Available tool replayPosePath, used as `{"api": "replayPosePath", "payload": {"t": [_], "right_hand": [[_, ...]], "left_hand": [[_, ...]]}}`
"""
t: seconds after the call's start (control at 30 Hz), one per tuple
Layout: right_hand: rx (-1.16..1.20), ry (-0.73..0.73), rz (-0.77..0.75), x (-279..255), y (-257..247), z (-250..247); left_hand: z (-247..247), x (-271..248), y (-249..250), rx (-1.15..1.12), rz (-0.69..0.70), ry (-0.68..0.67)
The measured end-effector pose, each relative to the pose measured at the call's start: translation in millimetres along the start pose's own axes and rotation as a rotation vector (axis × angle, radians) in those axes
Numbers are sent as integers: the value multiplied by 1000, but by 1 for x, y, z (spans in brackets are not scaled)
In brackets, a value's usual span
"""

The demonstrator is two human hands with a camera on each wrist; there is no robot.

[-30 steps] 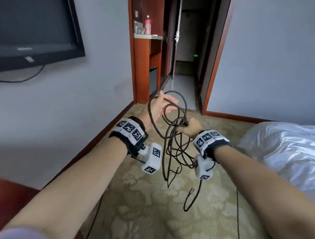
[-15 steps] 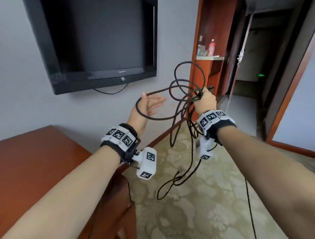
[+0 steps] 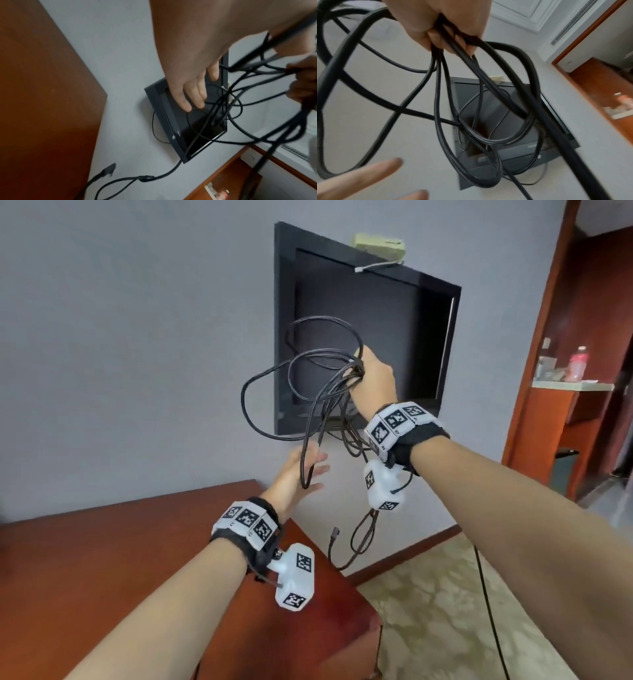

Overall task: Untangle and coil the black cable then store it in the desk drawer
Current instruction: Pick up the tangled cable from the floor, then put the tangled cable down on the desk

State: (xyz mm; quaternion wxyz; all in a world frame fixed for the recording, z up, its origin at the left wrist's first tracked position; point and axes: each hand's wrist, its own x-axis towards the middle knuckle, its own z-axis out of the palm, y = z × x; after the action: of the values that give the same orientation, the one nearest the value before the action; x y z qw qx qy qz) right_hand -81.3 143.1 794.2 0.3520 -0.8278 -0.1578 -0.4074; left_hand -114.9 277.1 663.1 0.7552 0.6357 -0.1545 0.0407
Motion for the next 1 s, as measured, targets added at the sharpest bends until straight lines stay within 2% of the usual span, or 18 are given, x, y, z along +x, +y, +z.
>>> {"api": "replayPosePath", "payload": {"t": [0.1,0.2,0.3,0.43,0.5,0.67,0.9,1.0], "right_hand": [[154,-9,-82,9,-47,31],[351,-62,-110,7,-97,58],[578,-55,-123,-6,-144,83],[653,-157,-128,-34,-192,115],[701,-142,-126,-50,-206,135],[802,-252,142,-100,-209,209],[790,-350,455,-150,-178,269],[696,-391,518,-156,-160,284]], "left_hand": [[-33,-16,25,138,70,76],[-71,-34,44,168,102,176],[-114,-57,58,201,120,294],[-166,-97,71,243,99,449],[-189,-118,71,246,91,501],[-242,-168,52,301,82,641],[-296,-189,41,483,-18,661],[-308,-185,33,492,-73,624]]}}
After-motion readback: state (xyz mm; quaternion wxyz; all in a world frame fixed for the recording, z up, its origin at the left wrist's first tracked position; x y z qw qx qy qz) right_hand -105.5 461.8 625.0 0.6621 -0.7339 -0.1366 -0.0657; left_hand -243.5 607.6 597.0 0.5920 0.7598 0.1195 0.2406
